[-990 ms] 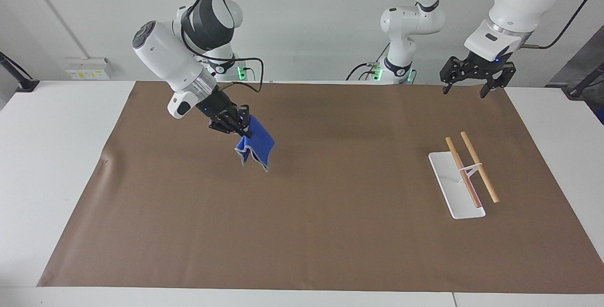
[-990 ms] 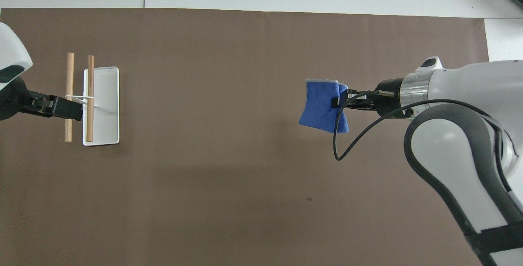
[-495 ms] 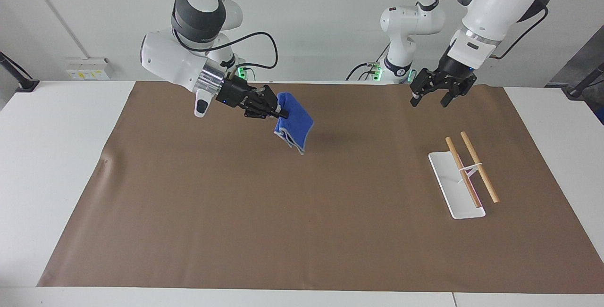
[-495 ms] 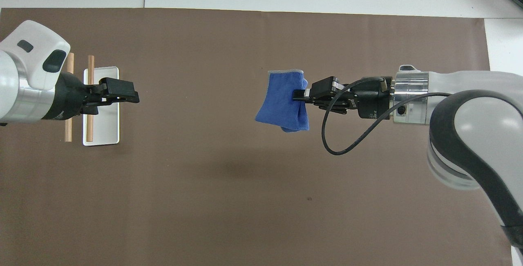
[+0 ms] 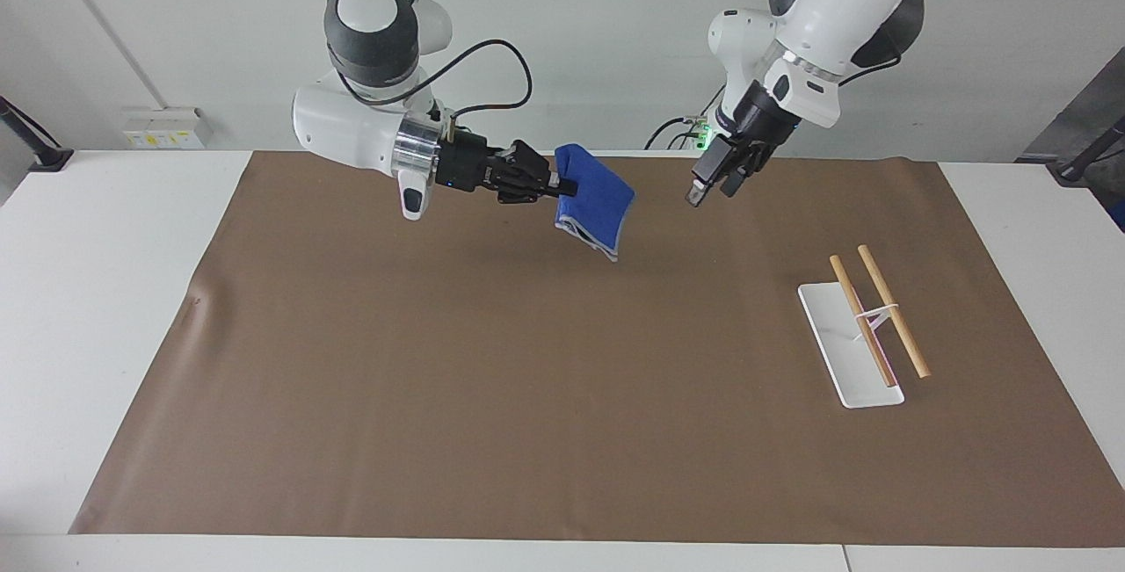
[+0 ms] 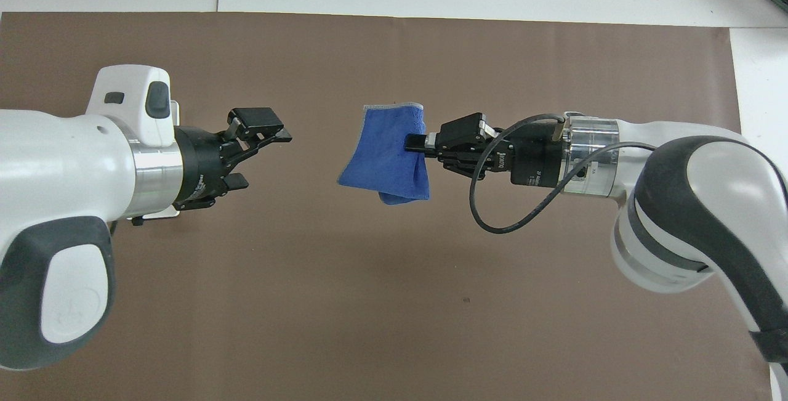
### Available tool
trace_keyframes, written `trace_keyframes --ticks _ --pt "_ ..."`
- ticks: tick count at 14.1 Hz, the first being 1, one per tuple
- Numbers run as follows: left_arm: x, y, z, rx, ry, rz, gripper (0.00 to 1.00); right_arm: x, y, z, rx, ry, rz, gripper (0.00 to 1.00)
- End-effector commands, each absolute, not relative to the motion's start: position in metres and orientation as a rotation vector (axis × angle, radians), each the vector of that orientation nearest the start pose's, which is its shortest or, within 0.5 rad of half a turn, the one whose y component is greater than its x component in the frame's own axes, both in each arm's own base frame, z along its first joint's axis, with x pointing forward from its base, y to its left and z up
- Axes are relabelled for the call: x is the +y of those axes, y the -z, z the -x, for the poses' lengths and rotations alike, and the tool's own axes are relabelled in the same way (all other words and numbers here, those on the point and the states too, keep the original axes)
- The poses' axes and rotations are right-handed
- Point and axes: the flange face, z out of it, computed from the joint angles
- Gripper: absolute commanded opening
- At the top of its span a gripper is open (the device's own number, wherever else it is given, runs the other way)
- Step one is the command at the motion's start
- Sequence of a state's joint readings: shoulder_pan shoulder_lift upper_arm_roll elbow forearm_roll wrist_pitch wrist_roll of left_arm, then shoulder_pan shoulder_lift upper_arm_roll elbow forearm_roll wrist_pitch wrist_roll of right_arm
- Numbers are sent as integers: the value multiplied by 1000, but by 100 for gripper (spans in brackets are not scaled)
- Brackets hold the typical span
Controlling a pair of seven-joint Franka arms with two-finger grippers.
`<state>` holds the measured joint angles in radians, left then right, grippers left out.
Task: Right arm passes towel to left arm to hang
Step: 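Grasp the towel with the left gripper beside the right gripper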
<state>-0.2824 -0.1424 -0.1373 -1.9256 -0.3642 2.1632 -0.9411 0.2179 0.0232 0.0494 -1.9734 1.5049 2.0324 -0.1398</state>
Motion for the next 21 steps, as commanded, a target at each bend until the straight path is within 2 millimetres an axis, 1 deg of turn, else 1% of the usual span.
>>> trace_keyframes --ticks 1,5,6,7,8,10,11,13,14,15,17,20,21 --pt "-266 -586 -471 -1467 188 3398 100 208 -500 -549 306 -37 1750 0" --pt "-300 -576 -450 -1843 114 3288 100 208 -498 -549 306 -38 1753 0" --pt "-307 -569 -446 -1932 103 3256 100 208 -498 -549 306 -38 1753 0" --pt "-312 -564 -444 -2034 98 3220 100 208 -498 -549 306 -38 1753 0" --pt "-313 -561 -445 -2142 99 3177 100 207 -498 -549 307 -37 1752 0" --pt "-312 -563 -448 -2335 79 3086 80 207 -498 -549 305 -36 1754 0" --pt "-311 -565 -450 -2385 82 3066 67 207 -498 -549 304 -36 1756 0" --pt "-308 -566 -453 -2416 103 3061 28 207 -498 -550 306 -34 1756 0" --pt "-307 -564 -456 -2426 101 3049 12 207 -498 -550 307 -32 1757 0" --pt "-305 -565 -457 -2441 101 3039 2 207 -498 -550 308 -31 1758 0" --pt "-302 -566 -460 -2449 109 3034 0 211 -497 -549 308 -31 1761 0" --pt "-300 -564 -462 -2427 121 3044 0 211 -496 -549 310 -28 1767 0" --pt "-296 -565 -464 -2436 131 3037 0 211 -496 -549 312 -29 1767 0"
